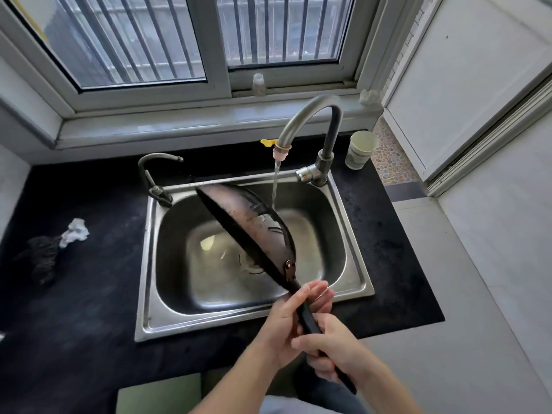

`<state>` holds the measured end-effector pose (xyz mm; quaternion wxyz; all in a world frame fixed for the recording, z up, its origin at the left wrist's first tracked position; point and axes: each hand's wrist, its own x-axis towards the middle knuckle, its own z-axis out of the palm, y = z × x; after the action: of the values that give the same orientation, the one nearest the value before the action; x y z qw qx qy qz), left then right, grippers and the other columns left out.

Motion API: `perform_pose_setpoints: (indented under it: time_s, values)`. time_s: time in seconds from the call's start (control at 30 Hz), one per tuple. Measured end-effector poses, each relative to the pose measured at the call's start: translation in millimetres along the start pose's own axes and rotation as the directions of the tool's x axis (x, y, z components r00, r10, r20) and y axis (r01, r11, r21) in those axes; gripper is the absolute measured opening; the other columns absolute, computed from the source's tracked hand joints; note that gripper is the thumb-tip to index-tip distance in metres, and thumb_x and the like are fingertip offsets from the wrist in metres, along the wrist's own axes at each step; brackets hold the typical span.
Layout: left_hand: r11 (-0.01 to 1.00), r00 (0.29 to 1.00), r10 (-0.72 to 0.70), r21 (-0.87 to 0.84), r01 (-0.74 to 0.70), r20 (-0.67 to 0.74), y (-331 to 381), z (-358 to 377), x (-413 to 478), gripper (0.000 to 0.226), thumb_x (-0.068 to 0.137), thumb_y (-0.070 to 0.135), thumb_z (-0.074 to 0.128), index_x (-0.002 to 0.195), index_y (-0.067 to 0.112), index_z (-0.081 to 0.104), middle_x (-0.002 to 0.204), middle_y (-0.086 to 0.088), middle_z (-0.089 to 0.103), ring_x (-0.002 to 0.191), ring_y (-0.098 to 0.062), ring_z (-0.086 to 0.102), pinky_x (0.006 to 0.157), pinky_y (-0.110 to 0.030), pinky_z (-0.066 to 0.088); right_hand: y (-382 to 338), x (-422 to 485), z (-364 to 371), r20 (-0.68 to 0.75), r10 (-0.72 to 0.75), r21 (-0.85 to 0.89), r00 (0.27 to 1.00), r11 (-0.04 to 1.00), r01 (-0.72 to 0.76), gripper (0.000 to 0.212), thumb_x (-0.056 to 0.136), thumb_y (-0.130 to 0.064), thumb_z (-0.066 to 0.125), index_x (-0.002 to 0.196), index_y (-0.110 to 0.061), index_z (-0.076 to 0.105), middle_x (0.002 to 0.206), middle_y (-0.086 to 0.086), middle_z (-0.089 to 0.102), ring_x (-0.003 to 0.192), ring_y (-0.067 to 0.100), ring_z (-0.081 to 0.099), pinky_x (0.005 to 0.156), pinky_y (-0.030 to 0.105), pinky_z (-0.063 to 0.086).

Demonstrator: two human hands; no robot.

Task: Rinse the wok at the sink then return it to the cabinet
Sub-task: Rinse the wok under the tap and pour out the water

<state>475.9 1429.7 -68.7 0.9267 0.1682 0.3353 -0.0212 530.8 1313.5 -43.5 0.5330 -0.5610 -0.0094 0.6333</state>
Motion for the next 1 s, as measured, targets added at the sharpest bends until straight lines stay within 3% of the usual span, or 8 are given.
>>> perform_pose_setpoints:
  time_s: [0.1,0.23,0.33,0.43,0.5,0.6,0.77,1.0]
  values:
    - [1.000,0.994,0.020,-0.022,-0.018,0.105,6,-17,-14,0.040,0.093,0.013,0.056,0.128,-0.007,0.056,0.131,-0.024,0.062,0.119,-0.032,0.063,0.096,-0.037,0.054,11,5,13,0.126,0.032,0.229,0.992,0.971,-0.060,0.028,0.081,-0.003,0.073,0.090,-0.009,0.047,0.060,0.004,0.037,0.033,0.005,0.034,0.028,0.017,0.026]
    - [0.988,0.995,0.050,0.144,-0.063,0.087,14,-31,-26,0.019,0.092,0.011,0.058,0.106,0.001,0.067,0.105,-0.019,0.070,0.105,-0.029,0.066,0.098,-0.039,0.051,21,14,25,0.163,0.057,0.334,0.985,0.936,-0.110,0.024,0.079,-0.003,0.074,0.088,-0.008,0.052,0.061,0.003,0.038,0.032,0.004,0.034,0.027,0.015,0.025]
    - [0.962,0.999,0.026,0.269,-0.036,0.043,16,-35,-27,0.010,0.092,0.011,0.061,0.100,0.004,0.062,0.086,-0.014,0.069,0.094,-0.028,0.065,0.092,-0.042,0.052,17,12,23,0.082,0.124,0.106,0.989,0.986,-0.132,0.016,0.086,-0.013,0.072,0.085,-0.011,0.057,0.064,0.002,0.046,0.040,0.008,0.040,0.033,0.018,0.032]
    - [0.954,1.000,0.028,0.300,-0.026,-0.002,12,-39,-26,0.019,0.092,0.007,0.061,0.108,0.003,0.052,0.079,-0.010,0.064,0.085,-0.026,0.065,0.083,-0.040,0.057,19,9,27,-0.175,0.123,-0.236,0.977,0.958,-0.163,0.015,0.094,-0.024,0.066,0.089,-0.013,0.058,0.064,-0.002,0.055,0.047,0.012,0.051,0.041,0.024,0.041]
    - [0.946,0.998,0.058,0.320,-0.051,-0.011,11,-40,-24,0.021,0.092,0.006,0.062,0.109,0.002,0.051,0.079,-0.011,0.061,0.080,-0.024,0.063,0.084,-0.041,0.056,27,10,35,-0.349,-0.035,-0.468,0.936,0.872,-0.142,0.013,0.096,-0.035,0.060,0.094,-0.022,0.056,0.068,-0.007,0.060,0.052,0.009,0.056,0.048,0.026,0.045]
    - [0.934,0.995,0.092,0.351,-0.071,-0.042,11,-44,-19,0.021,0.093,0.007,0.063,0.110,0.002,0.051,0.080,-0.011,0.060,0.078,-0.023,0.063,0.084,-0.040,0.055,43,18,39,-0.420,-0.296,-0.700,0.858,0.707,-0.099,0.026,0.095,-0.047,0.056,0.110,-0.026,0.061,0.089,-0.009,0.068,0.074,0.006,0.064,0.070,0.029,0.056]
    - [0.913,0.980,0.120,0.406,-0.046,-0.159,5,-51,-15,0.025,0.090,0.011,0.067,0.109,-0.001,0.057,0.086,-0.013,0.061,0.082,-0.025,0.063,0.086,-0.044,0.054,56,28,37,-0.377,-0.357,-0.717,0.855,0.697,-0.025,0.043,0.097,-0.046,0.055,0.127,-0.015,0.062,0.080,-0.012,0.064,0.064,0.001,0.058,0.057,0.014,0.045]
    - [0.916,0.952,0.170,0.396,-0.058,-0.254,1,-49,-13,0.027,0.090,0.011,0.068,0.114,-0.001,0.063,0.102,-0.014,0.076,0.100,-0.026,0.073,0.081,-0.035,0.060,64,36,38,-0.370,-0.372,-0.599,0.851,0.796,0.088,0.024,0.100,-0.034,0.055,0.082,-0.023,0.066,0.057,-0.002,0.066,0.047,0.006,0.061,0.047,0.020,0.046]
